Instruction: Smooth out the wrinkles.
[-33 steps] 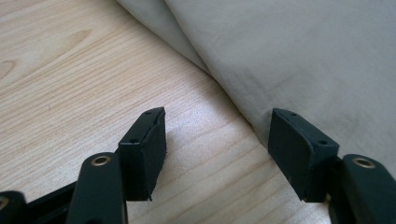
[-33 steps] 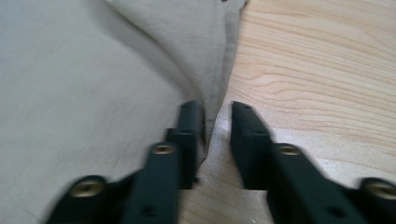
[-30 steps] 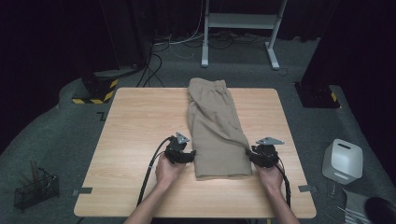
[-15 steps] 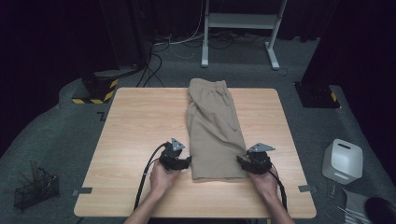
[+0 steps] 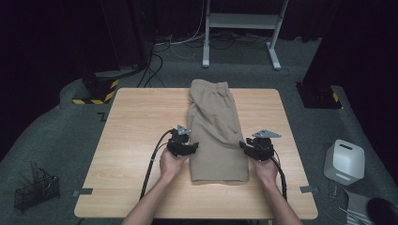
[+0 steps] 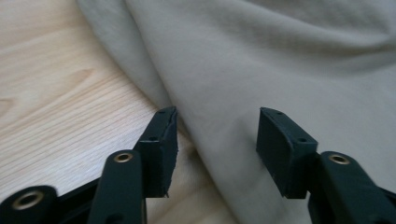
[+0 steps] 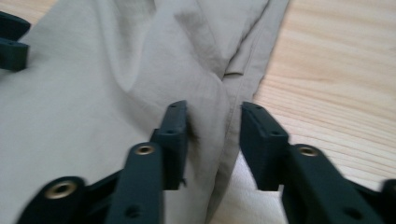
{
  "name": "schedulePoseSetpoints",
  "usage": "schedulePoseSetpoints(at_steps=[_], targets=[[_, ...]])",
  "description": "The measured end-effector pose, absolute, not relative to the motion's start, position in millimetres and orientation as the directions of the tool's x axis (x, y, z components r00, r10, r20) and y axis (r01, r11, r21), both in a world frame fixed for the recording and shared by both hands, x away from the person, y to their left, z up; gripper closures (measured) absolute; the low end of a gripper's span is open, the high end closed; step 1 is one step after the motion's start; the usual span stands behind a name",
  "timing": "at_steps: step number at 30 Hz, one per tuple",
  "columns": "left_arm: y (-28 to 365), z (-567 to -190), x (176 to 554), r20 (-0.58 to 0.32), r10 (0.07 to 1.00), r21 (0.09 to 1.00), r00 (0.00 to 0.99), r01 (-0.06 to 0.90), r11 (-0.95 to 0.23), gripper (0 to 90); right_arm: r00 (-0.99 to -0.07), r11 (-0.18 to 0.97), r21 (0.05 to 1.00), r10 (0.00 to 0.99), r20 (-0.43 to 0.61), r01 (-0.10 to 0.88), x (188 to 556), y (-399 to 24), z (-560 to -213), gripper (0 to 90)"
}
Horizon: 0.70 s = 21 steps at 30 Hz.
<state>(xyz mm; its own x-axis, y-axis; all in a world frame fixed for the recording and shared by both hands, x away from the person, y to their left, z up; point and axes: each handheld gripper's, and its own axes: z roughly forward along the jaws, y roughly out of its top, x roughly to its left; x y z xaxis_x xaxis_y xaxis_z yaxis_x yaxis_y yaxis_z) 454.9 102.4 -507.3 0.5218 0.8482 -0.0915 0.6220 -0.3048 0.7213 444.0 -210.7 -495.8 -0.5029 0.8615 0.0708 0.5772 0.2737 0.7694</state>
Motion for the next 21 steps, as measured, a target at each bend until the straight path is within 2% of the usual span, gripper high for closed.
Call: schedulePoseSetpoints(at_steps=[2, 4, 6, 7, 8, 10, 19, 21], targets=[[97, -513, 458, -0.078, 0.840, 0.707, 0.536, 0.624, -0.333, 56.7, -0.523, 0.322, 0.726, 0.850, 0.061, 0.608, 453, -206, -506, 74.2], [96, -513, 458, -0.073, 0.832, 0.704, 0.550, 0.619, -0.348, 62.2, -0.536, 0.354, 0.697, 0.842, 0.051, 0.623, 454, -203, -514, 79.2], [96, -513, 457, -0.060, 0.827, 0.703, 0.559, 0.612, -0.363, 69.9, -0.544, 0.371, 0.703, 0.838, 0.027, 0.606, 451, -201, -516, 83.0], [97, -512, 457, -0.054, 0.823, 0.700, 0.565, 0.610, -0.372, 69.9, -0.544, 0.371, 0.703, 0.838, 0.027, 0.606, 451, -201, -516, 83.0], [97, -512, 456, -0.052, 0.820, 0.694, 0.570, 0.611, -0.380, 77.2, -0.554, 0.383, 0.699, 0.832, 0.023, 0.604, 447, -200, -516, 84.7], [101, -513, 448, -0.041, 0.806, 0.691, 0.591, 0.600, -0.404, 82.0, -0.575, 0.423, 0.690, 0.818, -0.011, 0.588, 440, -196, -515, 85.4], [124, -514, 401, -0.089, 0.776, 0.698, 0.624, 0.595, -0.399, 85.2, -0.652, 0.470, 0.709, 0.758, -0.018, 0.526, 392, -191, -518, 85.9], [127, -514, 397, -0.097, 0.774, 0.696, 0.626, 0.598, -0.397, 84.2, -0.669, 0.465, 0.707, 0.744, 0.014, 0.532, 387, -191, -517, 82.9]])
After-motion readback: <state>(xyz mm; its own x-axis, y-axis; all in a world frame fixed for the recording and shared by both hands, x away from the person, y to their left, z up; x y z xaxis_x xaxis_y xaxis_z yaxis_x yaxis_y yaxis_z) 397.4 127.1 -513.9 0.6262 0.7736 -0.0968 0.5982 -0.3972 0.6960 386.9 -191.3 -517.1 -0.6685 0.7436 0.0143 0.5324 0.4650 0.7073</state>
